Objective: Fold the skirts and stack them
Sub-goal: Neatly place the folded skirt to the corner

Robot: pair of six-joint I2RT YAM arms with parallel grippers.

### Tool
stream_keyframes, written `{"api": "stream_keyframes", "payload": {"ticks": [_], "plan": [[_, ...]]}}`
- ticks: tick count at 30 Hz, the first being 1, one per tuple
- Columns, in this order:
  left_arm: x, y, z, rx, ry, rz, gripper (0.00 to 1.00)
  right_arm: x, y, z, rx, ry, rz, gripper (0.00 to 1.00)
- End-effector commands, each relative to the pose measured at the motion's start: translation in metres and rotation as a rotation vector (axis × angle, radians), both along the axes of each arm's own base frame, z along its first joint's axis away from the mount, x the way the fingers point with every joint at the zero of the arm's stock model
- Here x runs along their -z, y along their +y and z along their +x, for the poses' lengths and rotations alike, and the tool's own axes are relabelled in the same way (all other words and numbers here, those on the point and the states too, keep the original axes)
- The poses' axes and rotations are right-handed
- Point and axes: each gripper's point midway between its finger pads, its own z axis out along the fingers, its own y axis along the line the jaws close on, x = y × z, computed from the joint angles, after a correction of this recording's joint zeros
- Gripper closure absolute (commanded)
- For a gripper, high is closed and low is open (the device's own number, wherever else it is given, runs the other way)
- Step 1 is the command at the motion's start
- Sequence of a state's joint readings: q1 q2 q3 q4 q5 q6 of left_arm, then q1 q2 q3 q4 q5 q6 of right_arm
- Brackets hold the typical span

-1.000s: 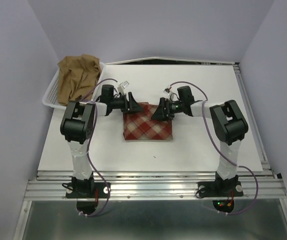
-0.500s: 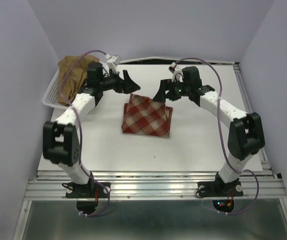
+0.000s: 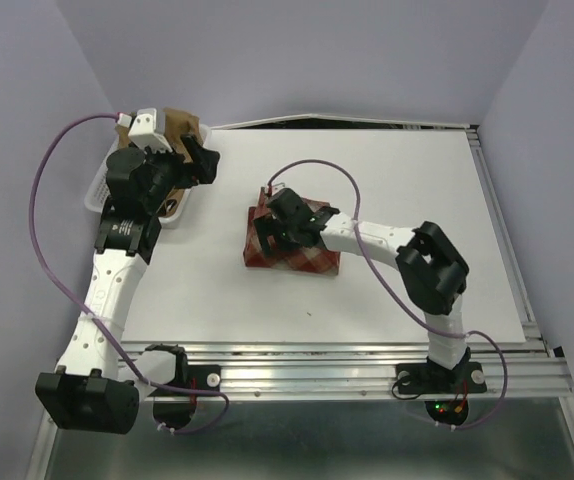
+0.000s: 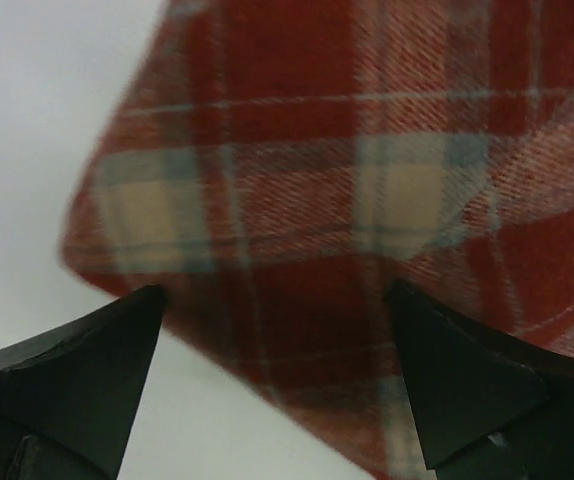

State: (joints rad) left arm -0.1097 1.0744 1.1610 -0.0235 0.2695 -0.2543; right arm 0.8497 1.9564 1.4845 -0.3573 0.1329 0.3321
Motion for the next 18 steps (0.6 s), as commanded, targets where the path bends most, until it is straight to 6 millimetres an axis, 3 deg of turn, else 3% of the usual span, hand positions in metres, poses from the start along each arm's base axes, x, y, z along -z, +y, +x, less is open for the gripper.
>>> {"api": "stream_keyframes", "payload": {"ticks": [1, 5, 7, 8, 9, 12, 14, 16, 17, 18], "plan": [[0.027, 0.017, -0.003, -0.085, 0.067, 0.038, 0.01, 0.020, -0.029, 0.033, 0.222, -0.040, -0.131, 0.00], [0.028, 0.020, -0.004, -0.096, 0.066, 0.051, 0.01, 0.060, -0.046, 0.025, 0.214, -0.010, -0.237, 0.00], [0.031, 0.020, -0.004, -0.090, 0.069, 0.067, 0.01, 0.070, -0.066, 0.036, 0.213, 0.002, -0.253, 0.00], [0.031, 0.019, -0.003, -0.086, 0.068, 0.073, 0.01, 0.081, -0.082, 0.033, 0.206, 0.032, -0.273, 0.00], [0.032, 0.019, -0.003, -0.083, 0.064, 0.087, 0.01, 0.078, -0.102, 0.047, 0.204, 0.045, -0.252, 0.00], [0.035, 0.018, -0.002, -0.069, 0.060, 0.108, 0.01, 0.080, -0.147, 0.061, 0.178, 0.075, -0.252, 0.00], [0.037, 0.017, 0.000, -0.055, 0.054, 0.124, 0.01, 0.080, -0.195, 0.075, 0.126, 0.088, -0.269, 0.00], [0.039, 0.016, 0.002, -0.047, 0.055, 0.129, 0.01, 0.081, -0.229, 0.082, 0.050, 0.079, -0.308, 0.00], [0.043, 0.013, 0.004, -0.029, 0.064, 0.129, 0.01, 0.081, -0.262, 0.092, 0.041, 0.077, -0.315, 0.00], [0.044, 0.012, 0.005, -0.026, 0.066, 0.129, 0.01, 0.082, -0.273, 0.096, 0.059, 0.088, -0.284, 0.00]]}}
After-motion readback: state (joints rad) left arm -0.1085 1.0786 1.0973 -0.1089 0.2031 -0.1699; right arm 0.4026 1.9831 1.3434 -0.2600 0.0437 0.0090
